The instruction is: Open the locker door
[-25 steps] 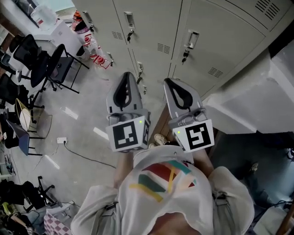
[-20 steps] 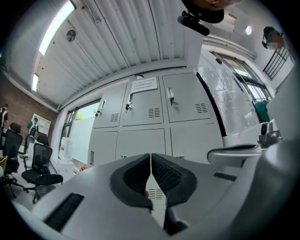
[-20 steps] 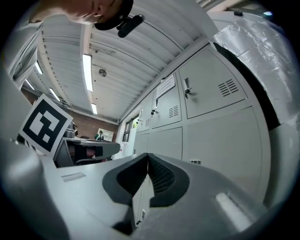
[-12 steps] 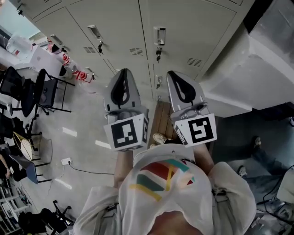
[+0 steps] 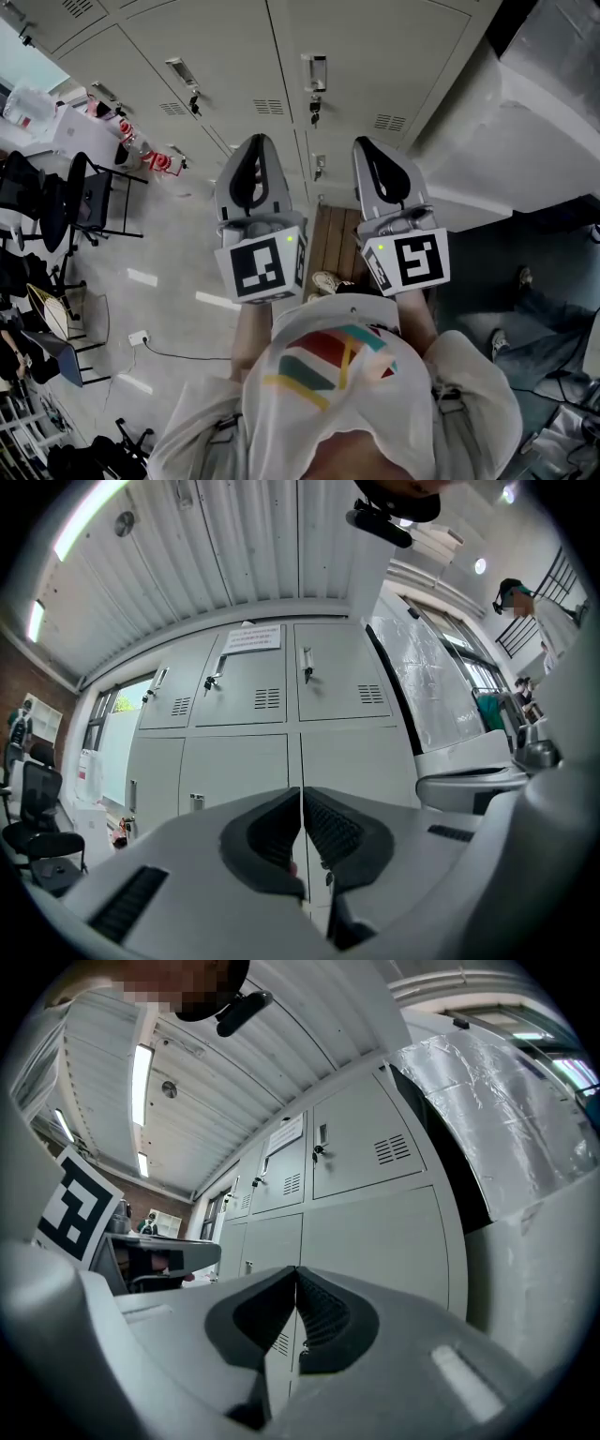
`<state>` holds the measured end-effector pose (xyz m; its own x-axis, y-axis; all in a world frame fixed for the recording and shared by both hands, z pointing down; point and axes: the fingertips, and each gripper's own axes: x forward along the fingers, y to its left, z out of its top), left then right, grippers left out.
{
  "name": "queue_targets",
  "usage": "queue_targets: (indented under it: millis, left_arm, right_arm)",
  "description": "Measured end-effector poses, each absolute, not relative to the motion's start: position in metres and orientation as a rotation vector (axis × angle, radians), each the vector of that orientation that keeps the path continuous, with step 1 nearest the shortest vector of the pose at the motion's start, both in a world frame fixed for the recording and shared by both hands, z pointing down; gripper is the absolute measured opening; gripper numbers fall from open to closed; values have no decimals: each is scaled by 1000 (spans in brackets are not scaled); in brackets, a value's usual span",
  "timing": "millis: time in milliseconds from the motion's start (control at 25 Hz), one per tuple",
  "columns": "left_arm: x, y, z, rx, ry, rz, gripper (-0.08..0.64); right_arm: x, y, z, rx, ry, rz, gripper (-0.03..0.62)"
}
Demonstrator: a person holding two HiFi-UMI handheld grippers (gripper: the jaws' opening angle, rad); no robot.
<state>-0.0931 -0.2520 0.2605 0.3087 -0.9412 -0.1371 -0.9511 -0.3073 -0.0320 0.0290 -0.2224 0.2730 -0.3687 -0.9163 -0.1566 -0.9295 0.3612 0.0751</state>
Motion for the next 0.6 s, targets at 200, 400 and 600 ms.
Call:
queue_targets:
  millis: [200, 400, 600]
  left_arm:
    - [-99, -252, 263, -2446, 1793, 138, 18]
    - [-102, -252, 266, -2451, 1800, 116, 18]
    - [-108, -252, 270, -2431, 1828, 96, 18]
  right_arm:
    - [22, -240, 269, -1691, 2555, 253, 24]
    - [13, -275, 271, -1681, 2586, 220, 129]
    - [2, -320, 282, -1671, 2614, 146, 208]
